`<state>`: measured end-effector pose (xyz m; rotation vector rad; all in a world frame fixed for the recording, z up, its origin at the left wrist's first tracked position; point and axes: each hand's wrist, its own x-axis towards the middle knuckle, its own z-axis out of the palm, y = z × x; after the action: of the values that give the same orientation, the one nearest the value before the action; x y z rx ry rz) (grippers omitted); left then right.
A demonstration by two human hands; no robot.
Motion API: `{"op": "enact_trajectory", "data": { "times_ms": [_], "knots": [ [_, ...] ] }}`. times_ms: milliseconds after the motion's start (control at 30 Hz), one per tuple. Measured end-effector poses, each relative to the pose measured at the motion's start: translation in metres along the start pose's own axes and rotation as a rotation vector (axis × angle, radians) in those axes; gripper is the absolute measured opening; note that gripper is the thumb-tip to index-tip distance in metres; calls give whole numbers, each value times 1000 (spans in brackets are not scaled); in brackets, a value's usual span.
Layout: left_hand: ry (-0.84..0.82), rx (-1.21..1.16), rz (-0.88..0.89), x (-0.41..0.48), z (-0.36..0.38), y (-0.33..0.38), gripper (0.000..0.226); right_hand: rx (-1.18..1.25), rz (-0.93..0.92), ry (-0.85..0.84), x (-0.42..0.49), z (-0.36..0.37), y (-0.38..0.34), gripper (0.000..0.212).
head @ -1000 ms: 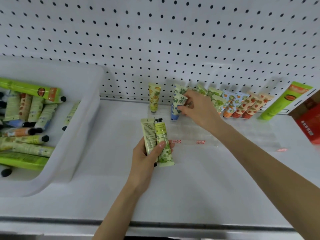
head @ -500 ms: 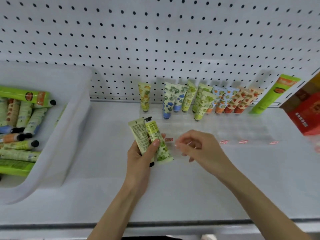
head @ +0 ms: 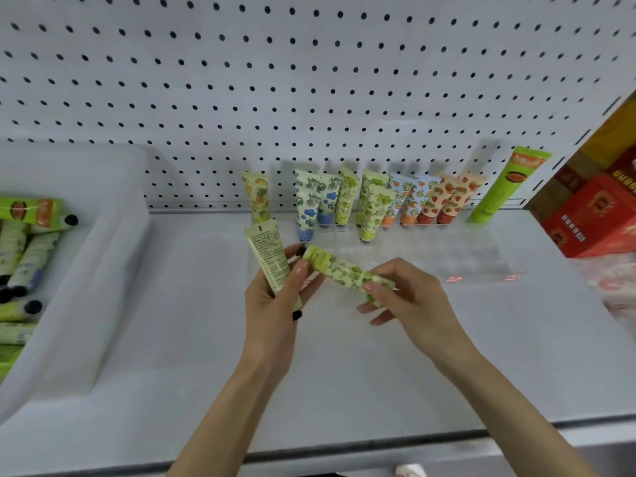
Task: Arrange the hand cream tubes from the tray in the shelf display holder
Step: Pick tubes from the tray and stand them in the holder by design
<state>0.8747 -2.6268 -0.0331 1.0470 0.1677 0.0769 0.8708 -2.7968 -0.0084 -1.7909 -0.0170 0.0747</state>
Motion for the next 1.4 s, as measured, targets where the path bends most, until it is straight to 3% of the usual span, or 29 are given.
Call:
{"op": "enact_trajectory", "data": {
  "times_ms": [100,233,333,567,667,1100,1400],
  "knots": [
    [3,55,49,3,-11,6,34,-69,-95,24,9,-21,-14,10],
    [26,202,36,0,-22,0,17,-177,-229,57,36,-39,-44,10],
    [19,312,24,-3,-25,-7,16,-310,-272,44,59,-41,-67,5],
    [-38,338,-23,1,-29,-8,25,-1027,-436,43,105,-22,-83,20],
    [-74,401,-11,1,-29,-9,26,-1203,-450,38,118,-16,-77,29],
    [-65,360,-31,0,-28,-8,27,-1324,-448,5,126,-8,-66,30],
    [-106,256,-34,1,-31,-11,46,-1310,-441,-16,127,-9,-67,31]
  ]
}}
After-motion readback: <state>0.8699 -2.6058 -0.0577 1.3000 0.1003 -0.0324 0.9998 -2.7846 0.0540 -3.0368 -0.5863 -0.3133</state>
